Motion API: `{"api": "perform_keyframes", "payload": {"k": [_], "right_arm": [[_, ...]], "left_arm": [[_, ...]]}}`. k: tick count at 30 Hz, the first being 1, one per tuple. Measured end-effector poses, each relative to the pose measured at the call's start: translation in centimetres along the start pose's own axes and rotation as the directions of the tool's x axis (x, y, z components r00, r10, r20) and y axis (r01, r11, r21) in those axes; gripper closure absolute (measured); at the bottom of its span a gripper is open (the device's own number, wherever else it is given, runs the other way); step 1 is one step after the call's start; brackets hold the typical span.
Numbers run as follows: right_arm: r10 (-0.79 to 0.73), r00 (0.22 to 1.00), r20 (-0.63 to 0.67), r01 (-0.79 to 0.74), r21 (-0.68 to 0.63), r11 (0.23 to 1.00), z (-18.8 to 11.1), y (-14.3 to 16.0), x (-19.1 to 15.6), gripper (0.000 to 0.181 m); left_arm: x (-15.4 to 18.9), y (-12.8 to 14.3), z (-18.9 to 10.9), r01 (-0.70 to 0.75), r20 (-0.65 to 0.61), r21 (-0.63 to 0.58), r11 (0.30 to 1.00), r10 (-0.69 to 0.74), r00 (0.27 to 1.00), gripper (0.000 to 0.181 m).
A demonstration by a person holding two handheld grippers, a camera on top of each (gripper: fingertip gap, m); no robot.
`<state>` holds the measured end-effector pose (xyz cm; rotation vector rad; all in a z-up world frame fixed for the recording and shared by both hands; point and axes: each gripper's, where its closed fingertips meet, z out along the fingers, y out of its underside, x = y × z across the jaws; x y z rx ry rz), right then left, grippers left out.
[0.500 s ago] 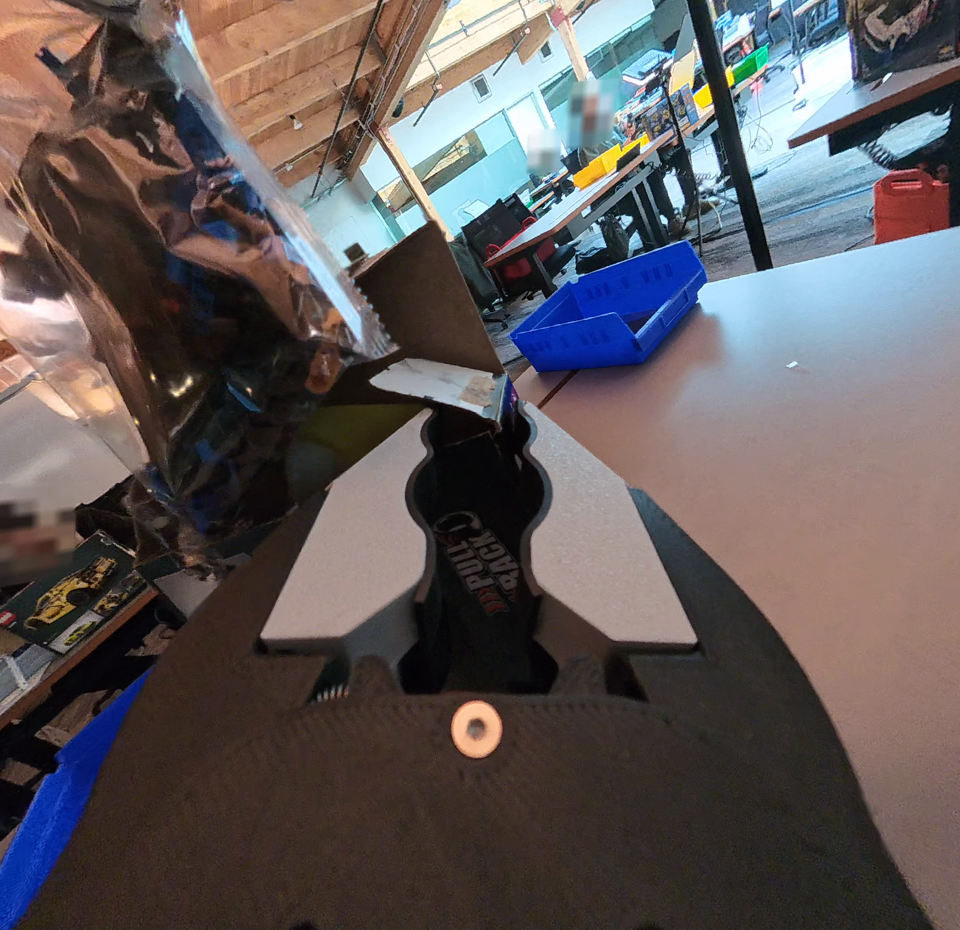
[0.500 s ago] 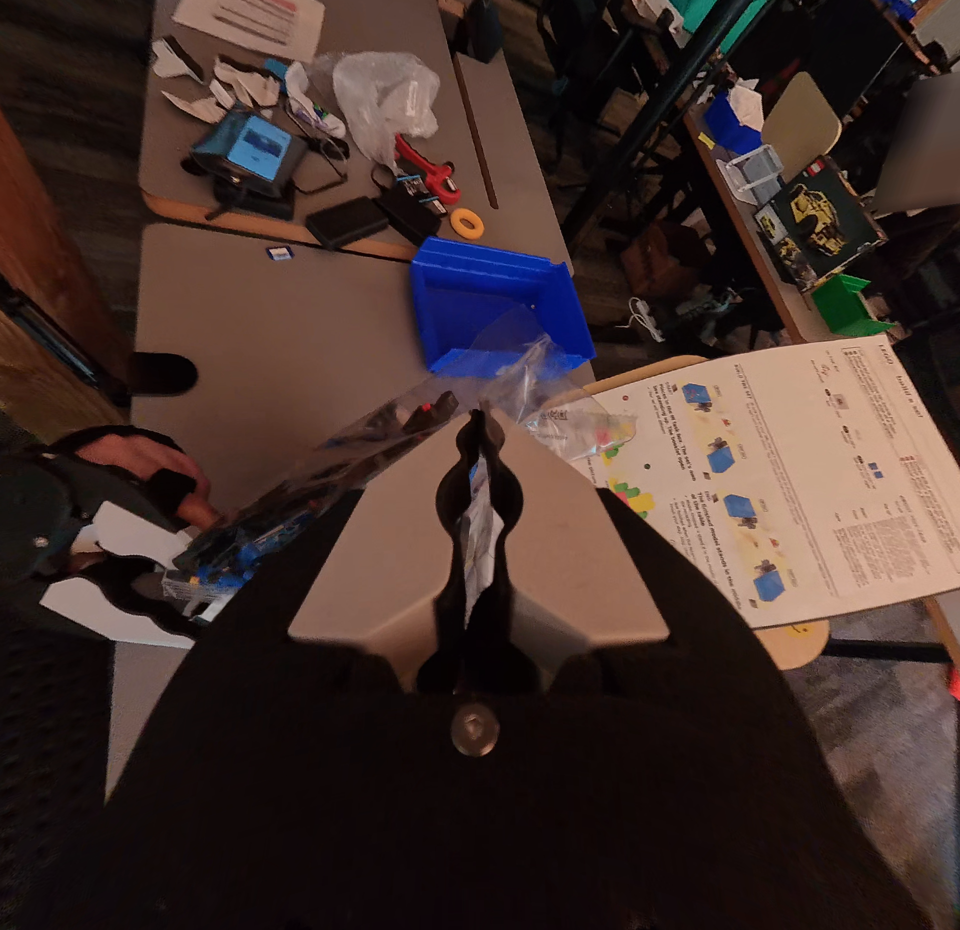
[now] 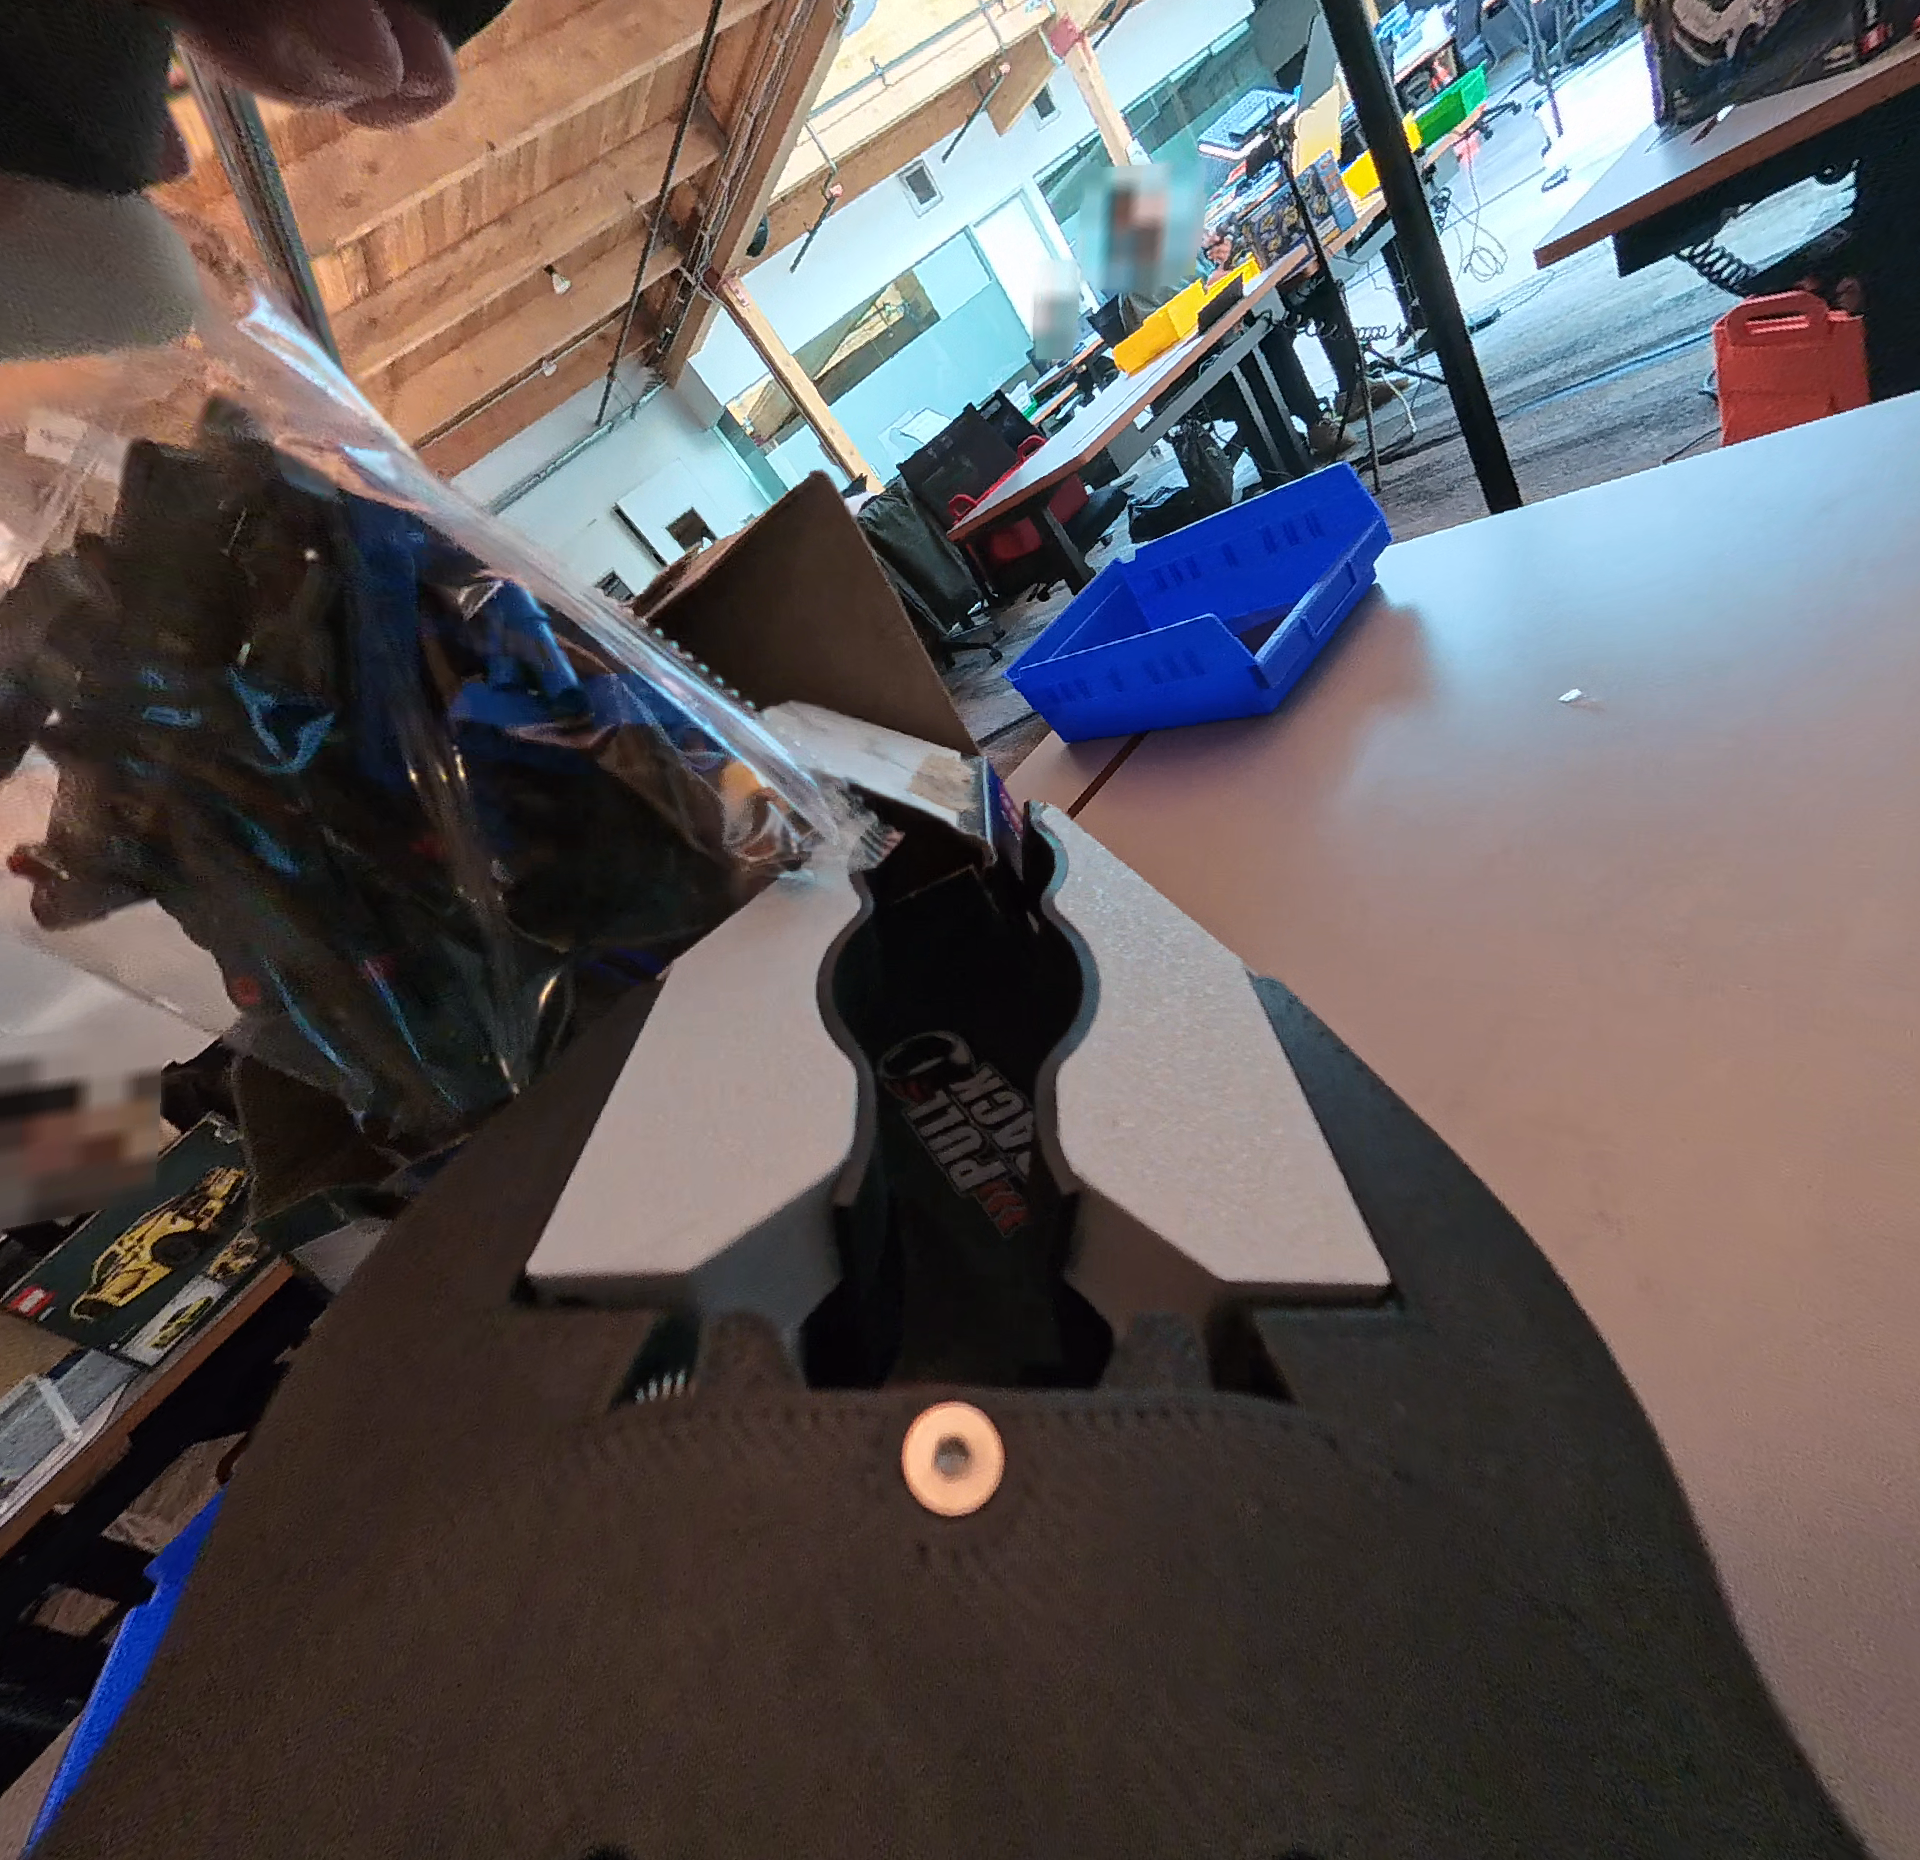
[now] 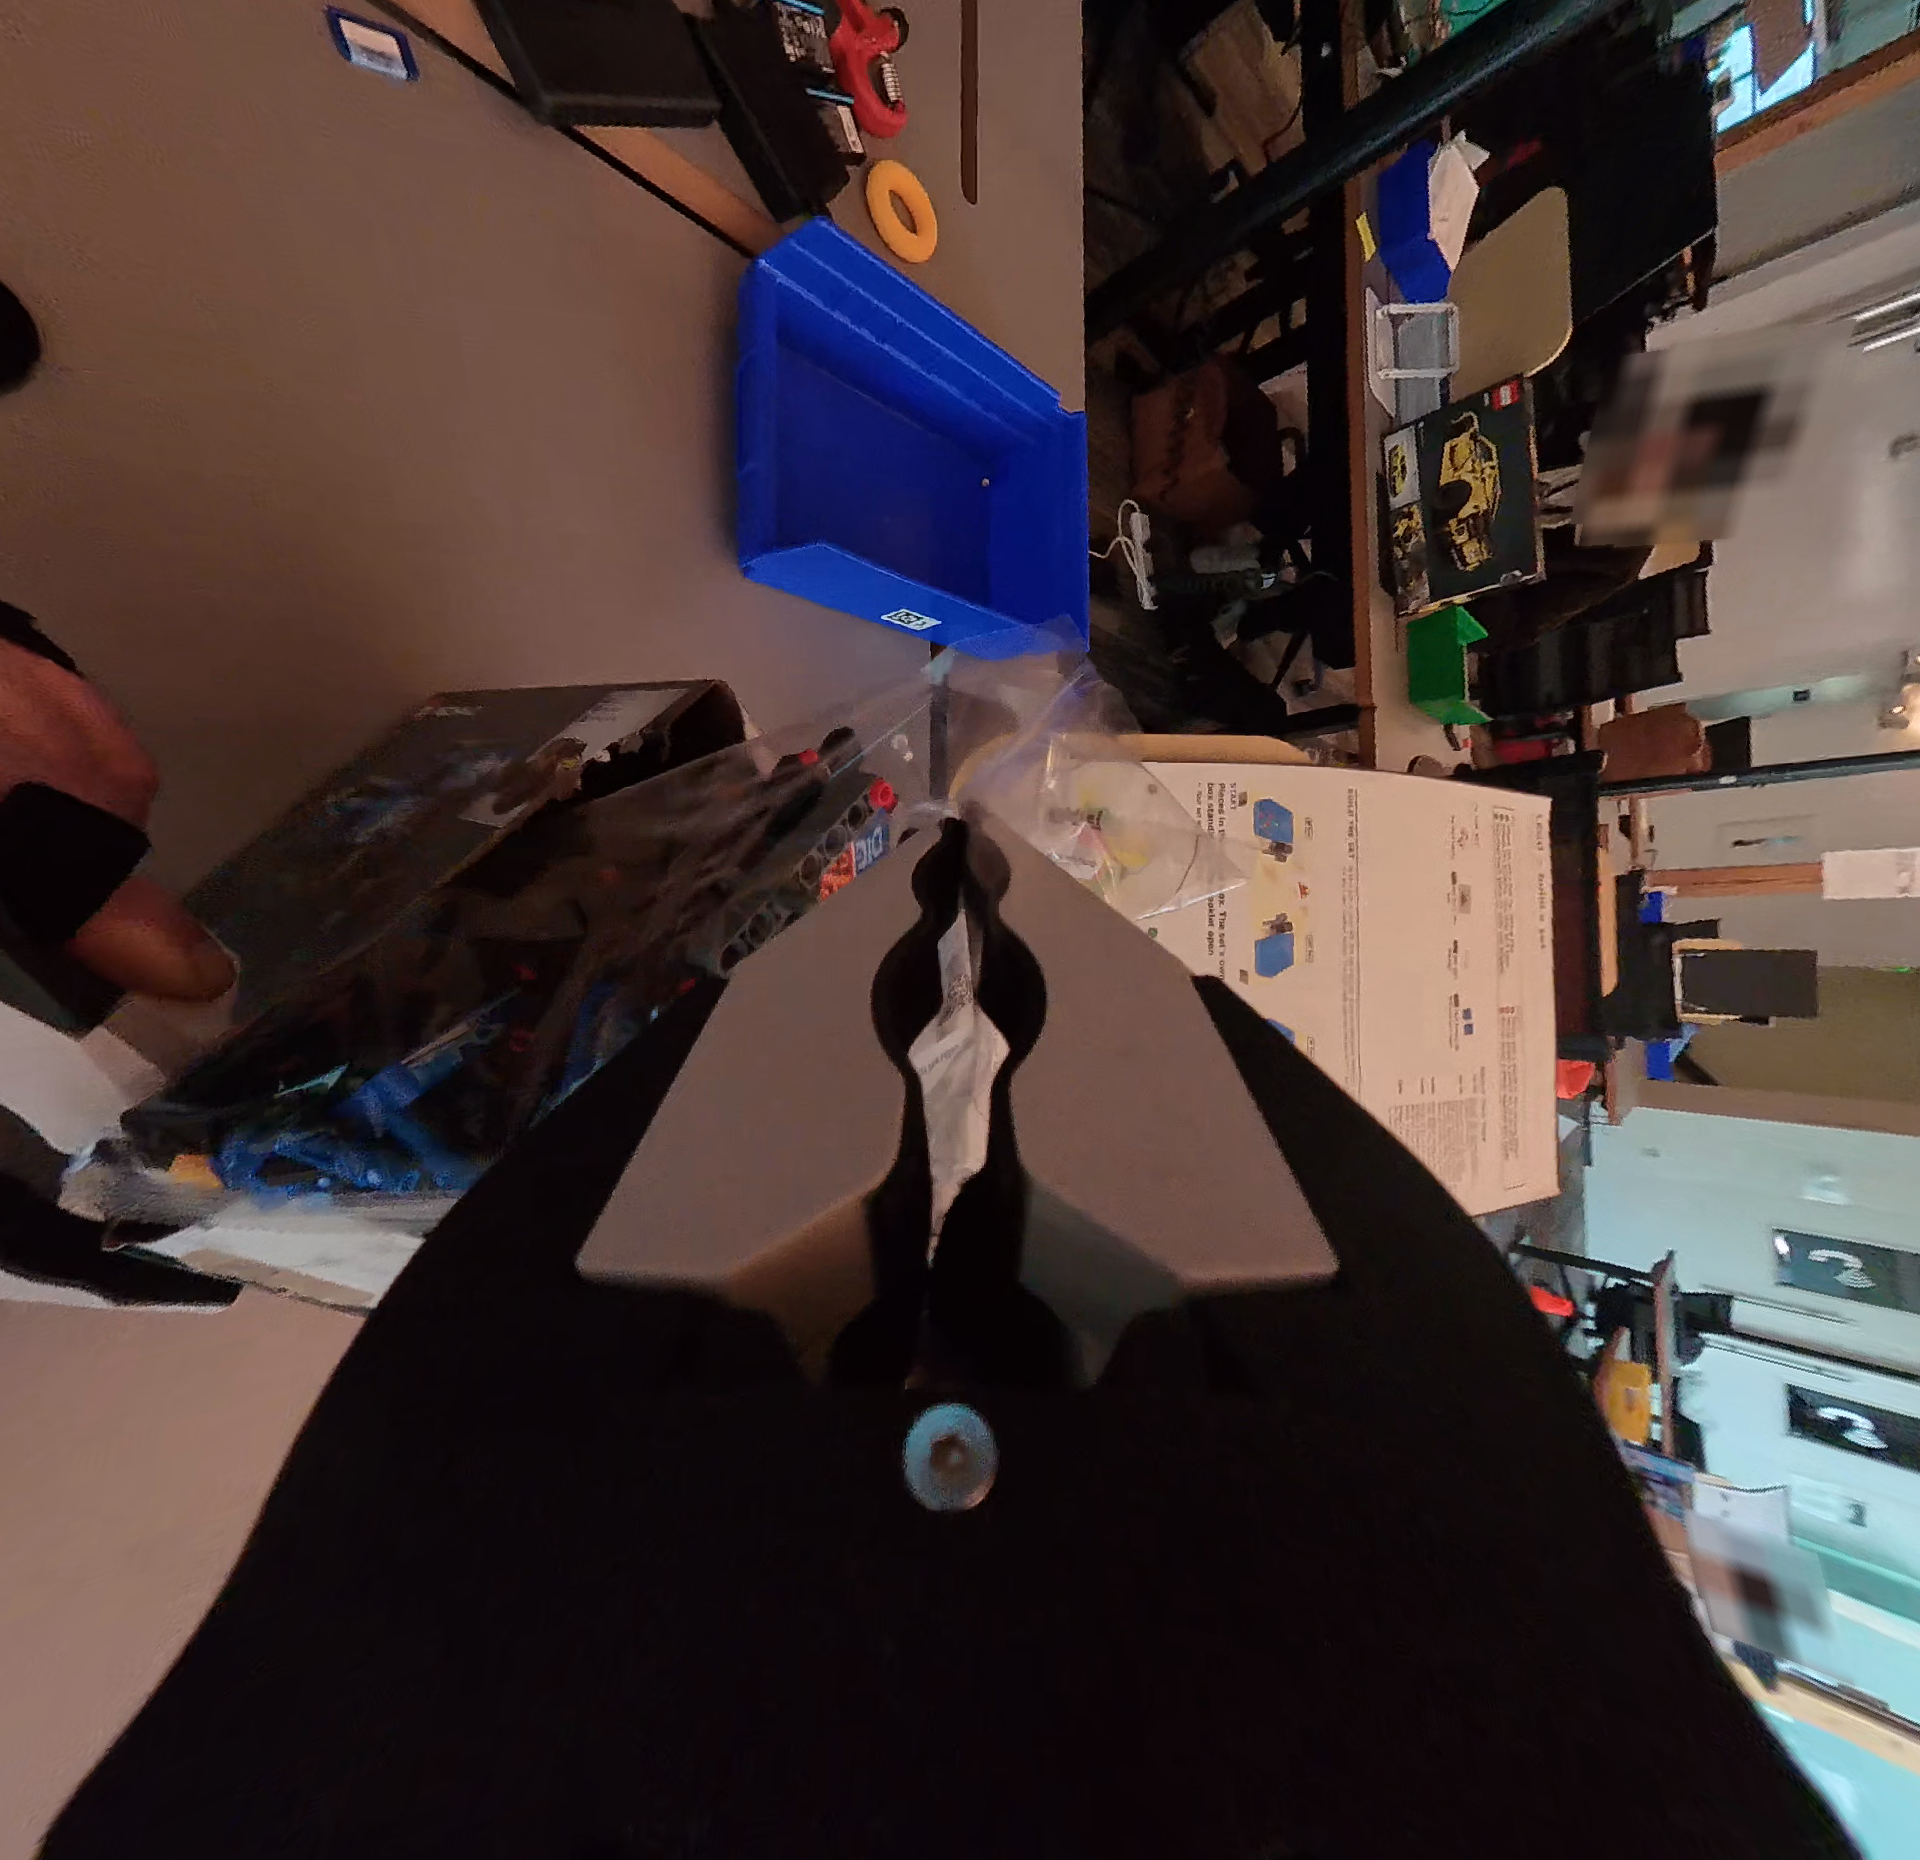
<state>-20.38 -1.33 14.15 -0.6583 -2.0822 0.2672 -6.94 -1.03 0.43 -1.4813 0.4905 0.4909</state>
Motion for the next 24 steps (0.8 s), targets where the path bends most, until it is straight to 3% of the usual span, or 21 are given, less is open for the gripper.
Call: {"api": "perform_keyframes", "payload": {"k": [24], "right_arm": [[-0.305,0.950,-0.067,0.301,-0.065,0.951,5.7,0.3,-8.6,0.181]], "left_arm": [[0.6,-0.1,-0.9,0.101,-0.051,0.035,0.994,-0.099,0.994,0.166]]}}
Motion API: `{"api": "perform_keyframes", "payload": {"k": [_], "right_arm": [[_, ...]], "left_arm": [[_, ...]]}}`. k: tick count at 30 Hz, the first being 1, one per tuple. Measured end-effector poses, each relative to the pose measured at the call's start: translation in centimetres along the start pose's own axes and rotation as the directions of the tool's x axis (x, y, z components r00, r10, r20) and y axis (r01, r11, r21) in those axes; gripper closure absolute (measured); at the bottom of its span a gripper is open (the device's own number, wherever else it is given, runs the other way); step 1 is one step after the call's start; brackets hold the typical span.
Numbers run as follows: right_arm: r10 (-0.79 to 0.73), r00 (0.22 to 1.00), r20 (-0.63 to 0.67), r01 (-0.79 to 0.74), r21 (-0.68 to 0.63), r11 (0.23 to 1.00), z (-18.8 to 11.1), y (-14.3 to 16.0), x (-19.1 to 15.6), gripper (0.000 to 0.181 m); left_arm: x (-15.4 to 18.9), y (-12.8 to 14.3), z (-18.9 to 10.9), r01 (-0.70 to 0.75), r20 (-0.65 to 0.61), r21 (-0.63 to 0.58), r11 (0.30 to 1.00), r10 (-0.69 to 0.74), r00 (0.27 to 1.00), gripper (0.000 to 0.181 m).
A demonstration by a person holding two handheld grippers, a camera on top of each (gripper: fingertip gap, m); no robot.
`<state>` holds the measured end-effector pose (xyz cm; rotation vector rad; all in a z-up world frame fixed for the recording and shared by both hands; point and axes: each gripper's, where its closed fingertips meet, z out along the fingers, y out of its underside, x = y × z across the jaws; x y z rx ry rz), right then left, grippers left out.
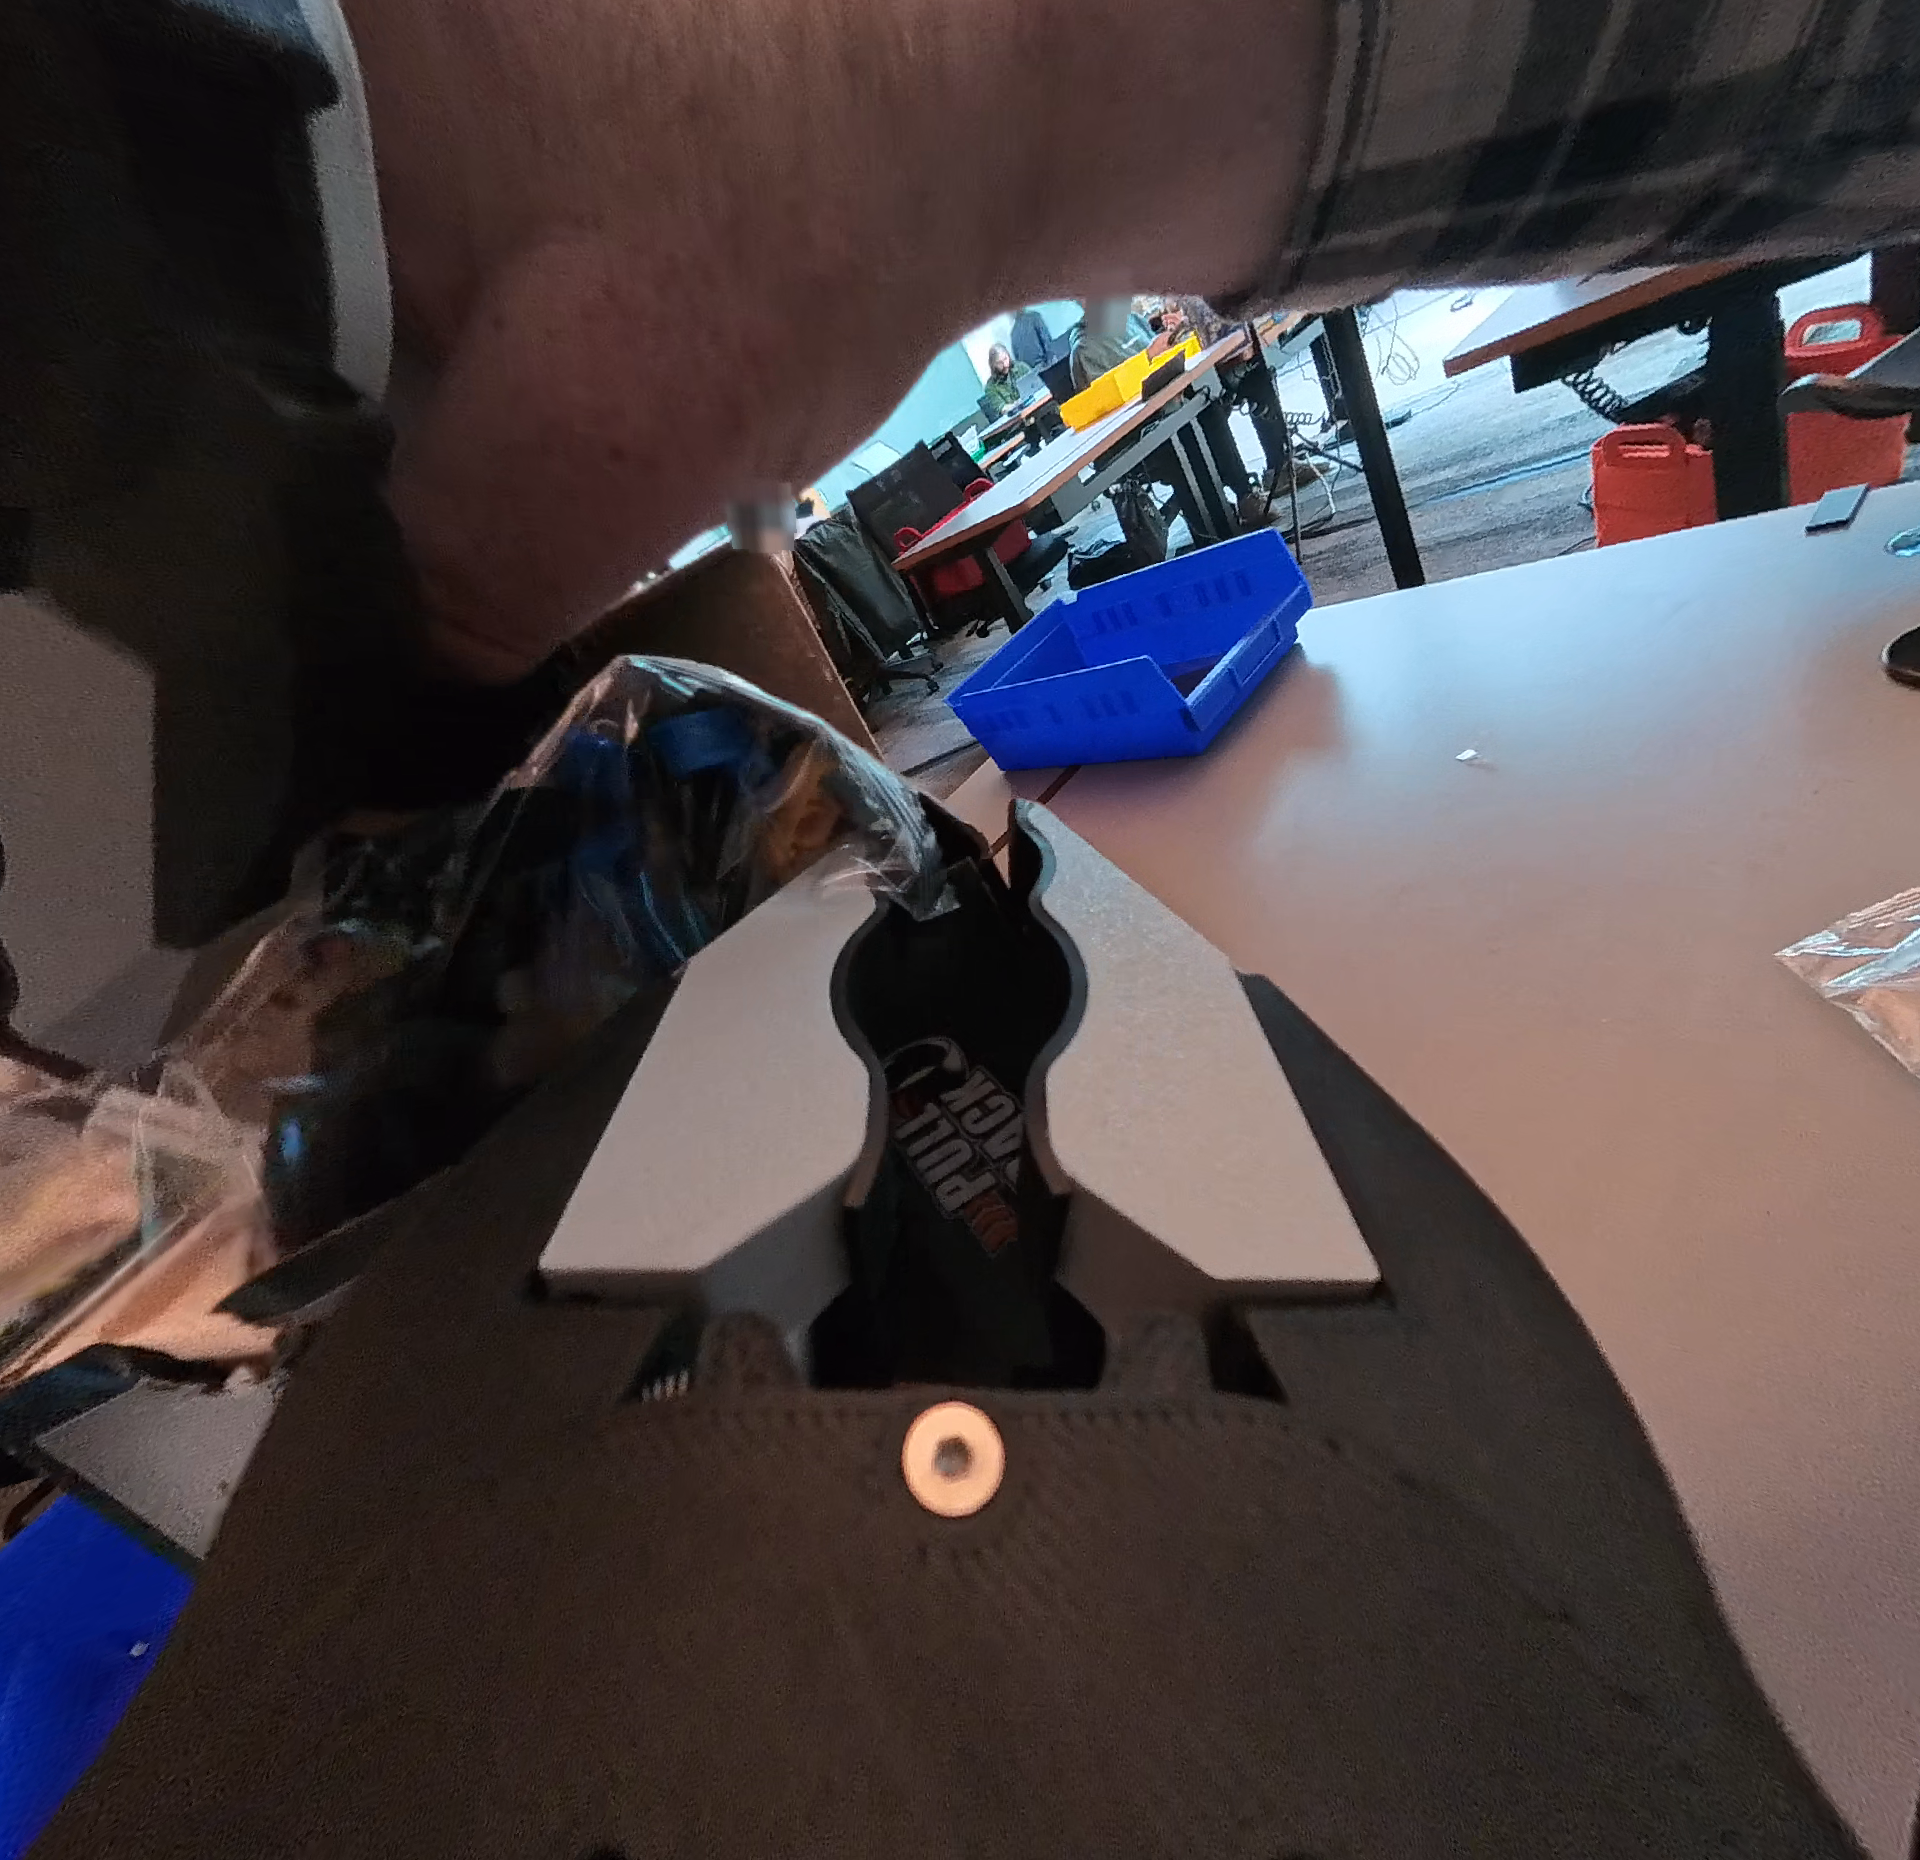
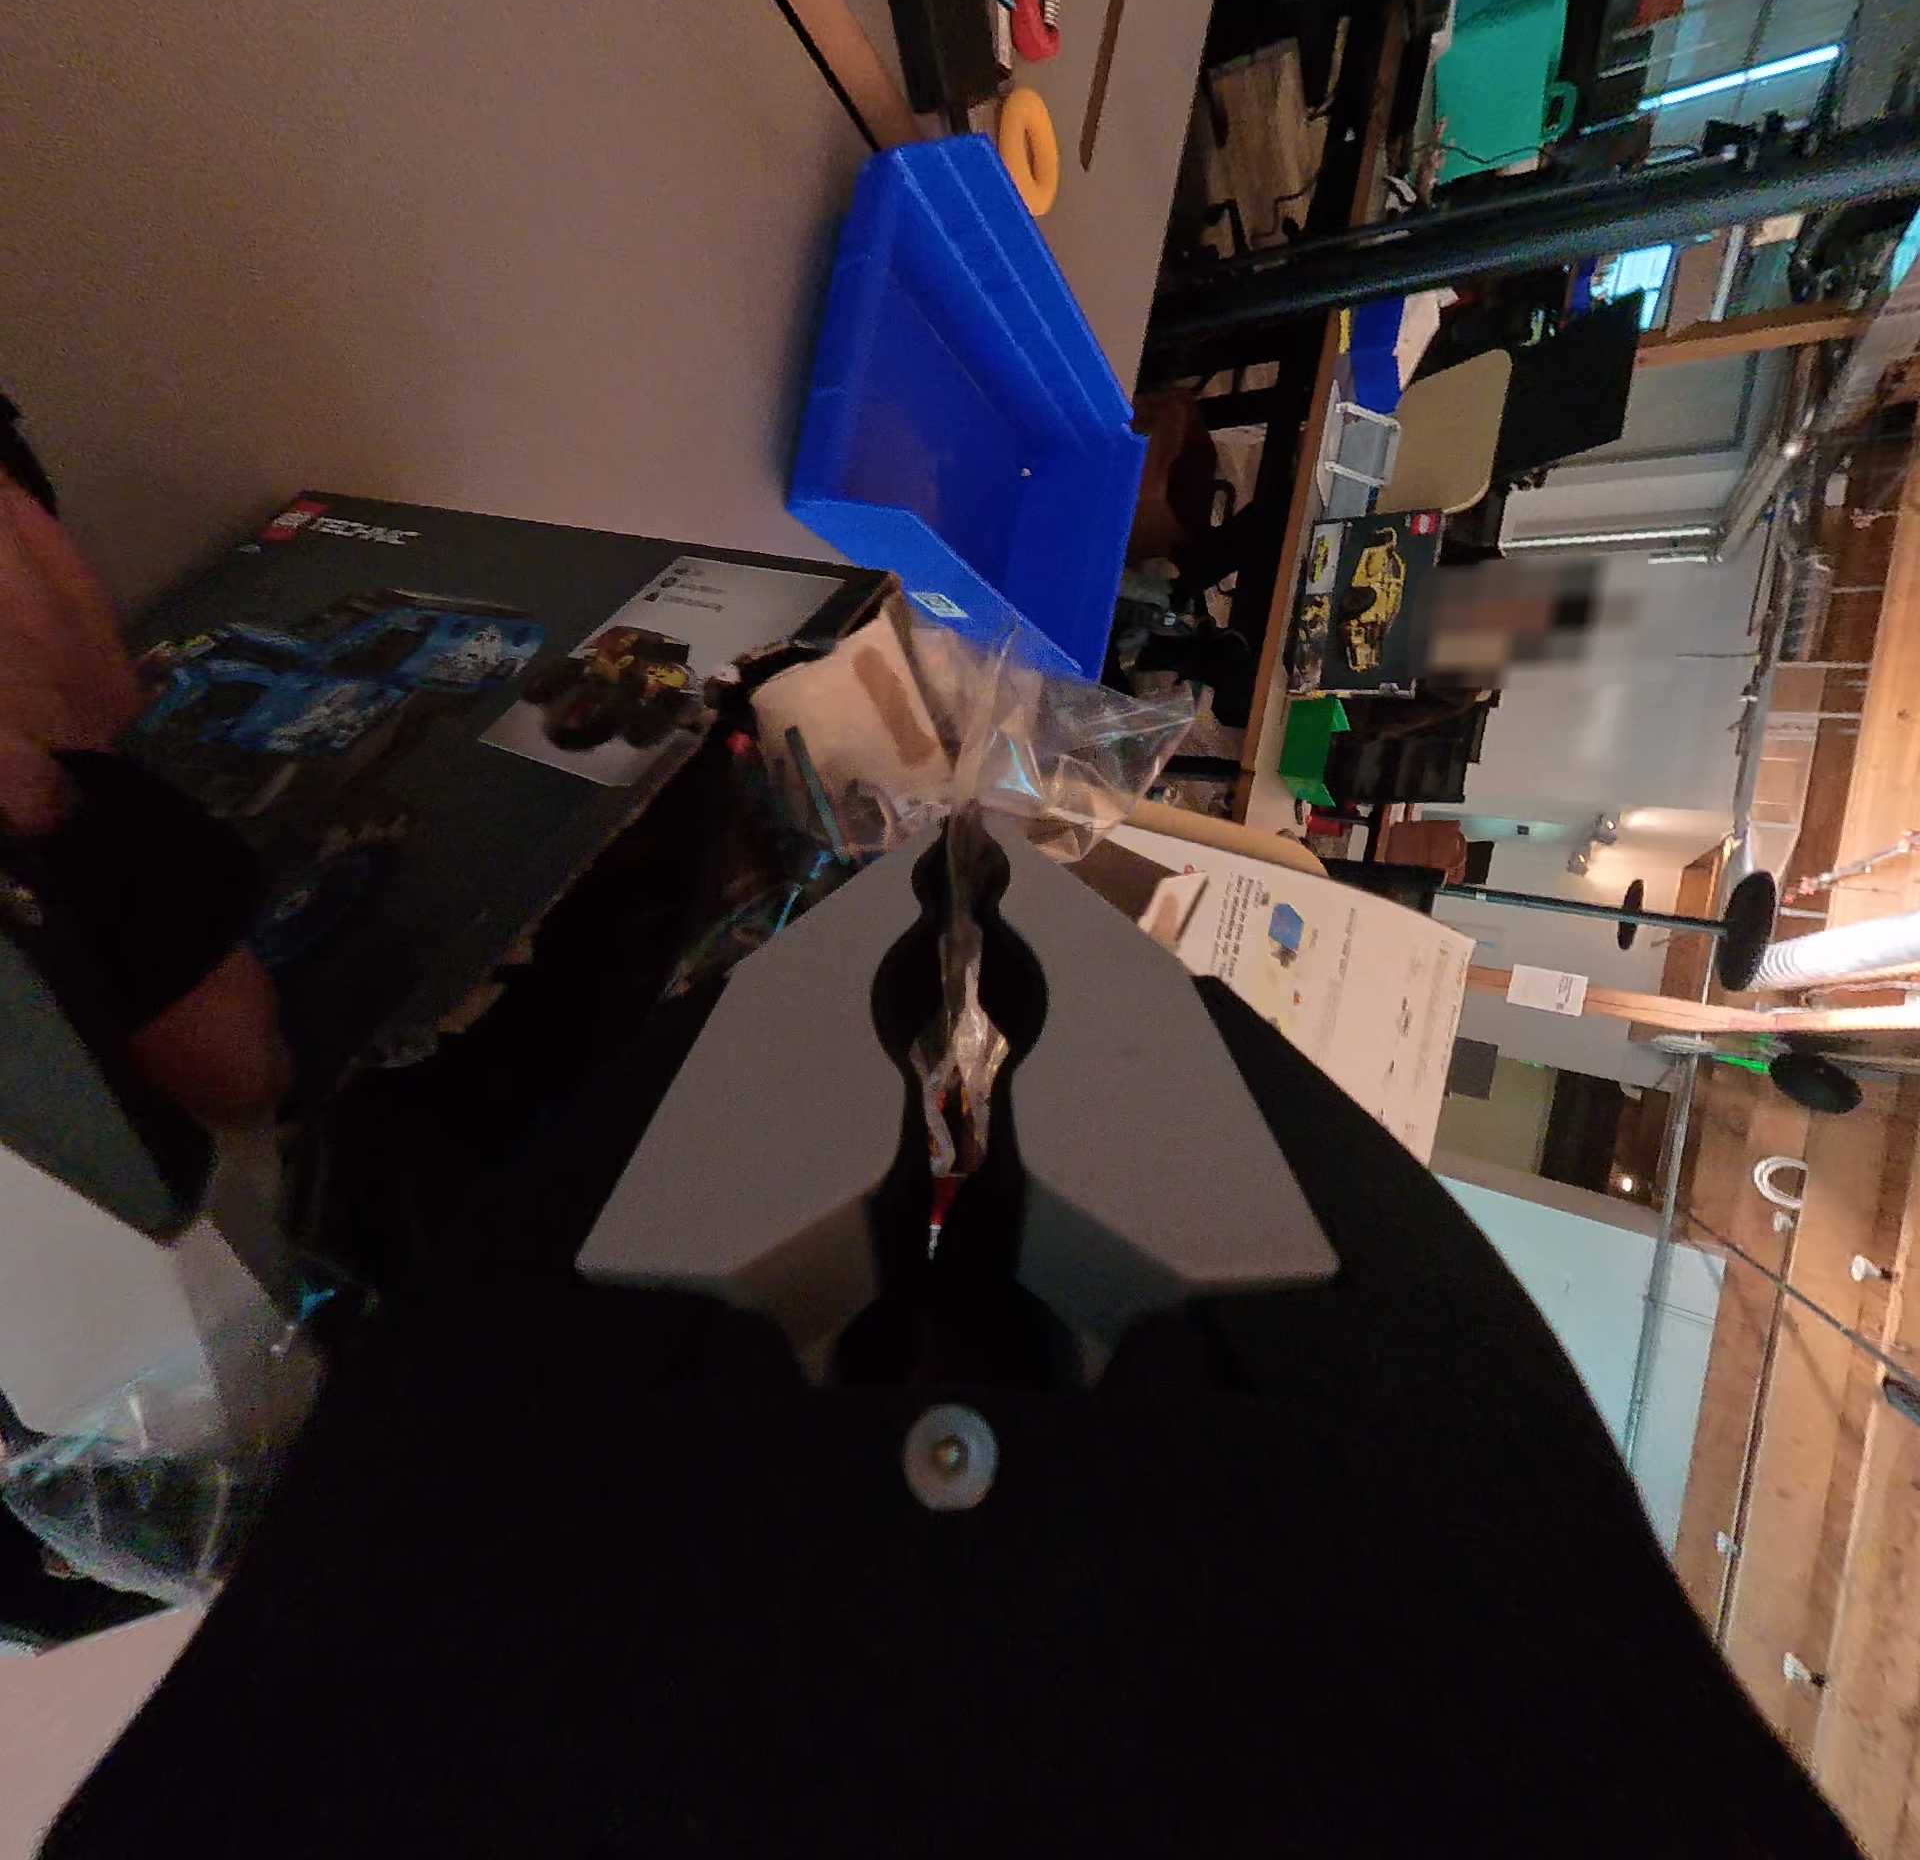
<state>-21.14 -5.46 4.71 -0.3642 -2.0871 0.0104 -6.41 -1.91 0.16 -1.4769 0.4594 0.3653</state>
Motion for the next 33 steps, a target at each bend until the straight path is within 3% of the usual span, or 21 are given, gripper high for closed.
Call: {"api": "perform_keyframes", "payload": {"k": [9,15,19,26,29,33], "right_arm": [[-0.060,0.952,0.299,0.092,-0.094,0.991,2.0,-0.5,-6.1,0.181],[0.059,0.886,0.459,-0.013,-0.102,0.995,3.0,-2.0,-8.0,0.181],[0.143,0.859,0.491,-0.118,-0.082,0.990,4.1,-2.9,-8.6,0.181],[0.201,0.912,0.358,-0.183,-0.084,0.979,4.7,-2.1,-6.8,0.181],[0.204,0.812,0.547,-0.154,-0.137,0.978,4.2,-2.2,-9.9,0.181],[0.255,0.731,0.633,-0.132,-0.235,0.963,4.7,-1.7,-11.3,0.181]], "left_arm": [[0.8,-0.3,-0.5,-0.007,-0.006,0.010,1.000,0.007,1.000,0.167],[0.6,-0.1,-1.6,0.023,0.007,0.021,1.000,-0.023,1.000,0.167],[0.3,0.2,-2.3,0.029,0.011,0.019,0.999,-0.029,1.000,0.166],[0.2,0.3,-2.2,0.020,0.012,-0.002,1.000,-0.020,1.000,0.165],[1.0,0.0,-1.9,-0.011,-0.004,-0.017,1.000,0.011,1.000,0.166],[0.9,0.0,-2.0,0.010,0.010,-0.021,1.000,-0.010,1.000,0.166]]}}
